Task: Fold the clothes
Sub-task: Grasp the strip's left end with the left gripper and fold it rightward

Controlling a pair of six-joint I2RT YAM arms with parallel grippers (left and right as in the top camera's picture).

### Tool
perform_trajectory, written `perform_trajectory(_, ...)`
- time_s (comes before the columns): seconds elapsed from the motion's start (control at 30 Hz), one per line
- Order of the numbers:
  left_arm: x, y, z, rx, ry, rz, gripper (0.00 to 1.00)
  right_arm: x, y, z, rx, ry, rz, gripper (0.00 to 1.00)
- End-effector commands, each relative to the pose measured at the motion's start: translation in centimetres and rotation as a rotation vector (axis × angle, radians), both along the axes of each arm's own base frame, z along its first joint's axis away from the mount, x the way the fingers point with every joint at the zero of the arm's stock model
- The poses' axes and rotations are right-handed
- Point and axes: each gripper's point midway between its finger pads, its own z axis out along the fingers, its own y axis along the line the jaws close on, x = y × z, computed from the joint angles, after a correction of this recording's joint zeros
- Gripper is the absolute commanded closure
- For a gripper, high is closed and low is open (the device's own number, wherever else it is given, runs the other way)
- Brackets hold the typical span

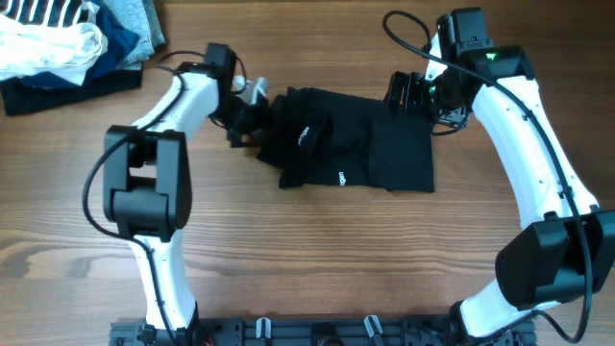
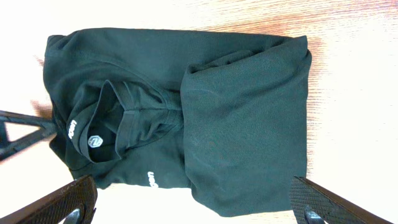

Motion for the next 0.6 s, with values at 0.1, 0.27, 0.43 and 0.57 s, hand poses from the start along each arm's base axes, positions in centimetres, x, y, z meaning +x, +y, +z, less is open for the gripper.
perform_trajectory(0.1,-2.1,6.9,-6.8,0.180,0.173,0.129,0.00,0.2,-0.2,0.0,-0.022,-0.011,0.016,0.01)
perform_trajectory(0.27,-2.5,4.8,-6.8,0.173,0.167,0.076,0.00,0.3,-0.1,0.1,-0.022,-0.013,0.016,0.01)
perform_trajectory(0.43,-2.8,1.8,-6.9,0.175,0.132,-0.003,0.00,0.3,-0.1,0.1,-0.022,-0.013,0.017,0.00)
perform_trajectory(0.57,-3.8,-0.6,-7.1,0.171,0.105,-0.111,0.00,0.2,-0.1,0.0,-0.022,-0.012,0.017,0.00)
